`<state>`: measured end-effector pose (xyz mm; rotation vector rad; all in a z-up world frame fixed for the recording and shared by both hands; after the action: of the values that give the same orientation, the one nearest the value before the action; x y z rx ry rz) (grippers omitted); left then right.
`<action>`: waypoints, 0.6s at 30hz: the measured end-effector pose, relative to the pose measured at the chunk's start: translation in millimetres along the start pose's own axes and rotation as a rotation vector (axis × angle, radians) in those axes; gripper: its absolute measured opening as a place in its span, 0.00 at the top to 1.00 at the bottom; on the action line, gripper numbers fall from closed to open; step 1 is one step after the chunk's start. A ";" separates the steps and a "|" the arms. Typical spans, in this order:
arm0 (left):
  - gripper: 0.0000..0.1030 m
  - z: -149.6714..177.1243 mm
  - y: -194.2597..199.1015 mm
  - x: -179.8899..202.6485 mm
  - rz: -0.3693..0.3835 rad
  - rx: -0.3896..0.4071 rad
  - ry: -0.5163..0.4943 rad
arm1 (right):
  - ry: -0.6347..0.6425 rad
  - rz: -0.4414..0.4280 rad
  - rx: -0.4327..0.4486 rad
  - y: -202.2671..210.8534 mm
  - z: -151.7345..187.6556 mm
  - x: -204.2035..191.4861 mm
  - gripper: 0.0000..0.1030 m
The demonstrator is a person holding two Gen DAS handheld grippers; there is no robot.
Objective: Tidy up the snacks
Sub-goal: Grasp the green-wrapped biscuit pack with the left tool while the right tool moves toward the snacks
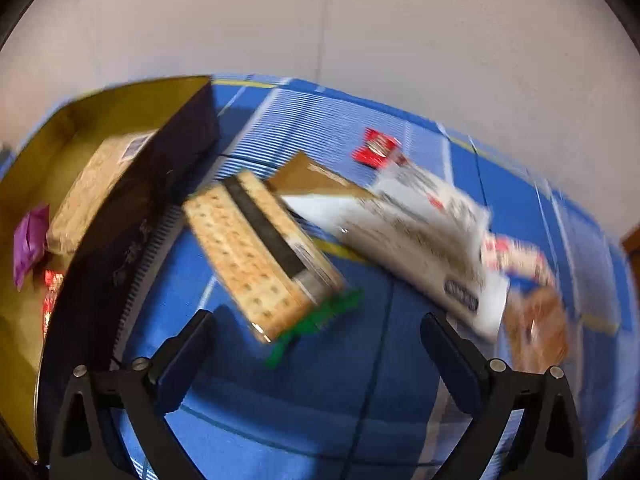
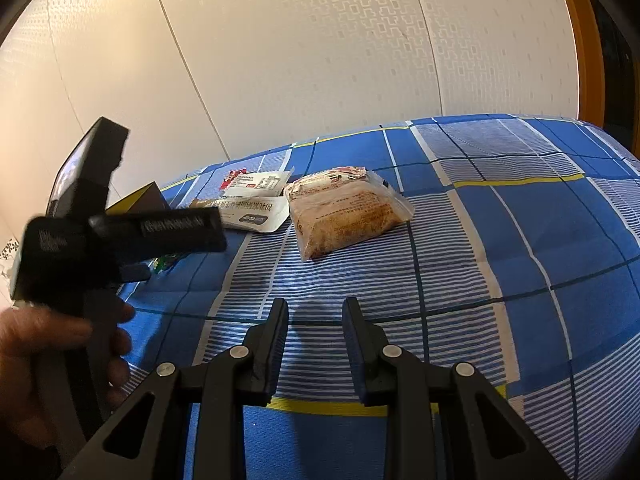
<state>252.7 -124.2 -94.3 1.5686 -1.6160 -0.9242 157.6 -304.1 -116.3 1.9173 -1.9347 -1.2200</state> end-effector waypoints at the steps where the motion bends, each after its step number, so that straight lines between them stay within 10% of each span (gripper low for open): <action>1: 0.01 -4.6 -2.5 -5.7 0.003 -0.010 0.038 | 0.002 0.001 0.000 -0.2 0.2 -0.5 0.73; 7: 0.07 -16.1 -5.2 -15.9 -0.055 -0.040 0.168 | -0.020 -0.026 -0.007 -1.0 -0.9 2.9 0.73; 18: 0.47 -15.4 -0.5 -10.1 -0.192 0.017 0.068 | -0.064 -0.095 -0.033 -3.5 -3.1 9.1 0.73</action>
<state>266.6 -114.5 -87.0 1.7712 -1.4491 -0.9474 160.7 -313.0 -120.2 1.9983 -1.8598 -1.3463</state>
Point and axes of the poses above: each gripper's, at about its wrist camera, not at the fingertips, and y roughly against the way its jaws point, x to its right, z to its underside, the point moved 5 cm from there along -y, roughly the way its jaws point, and after that the axes turned 12 degrees about -y, right-handed, at the moved point
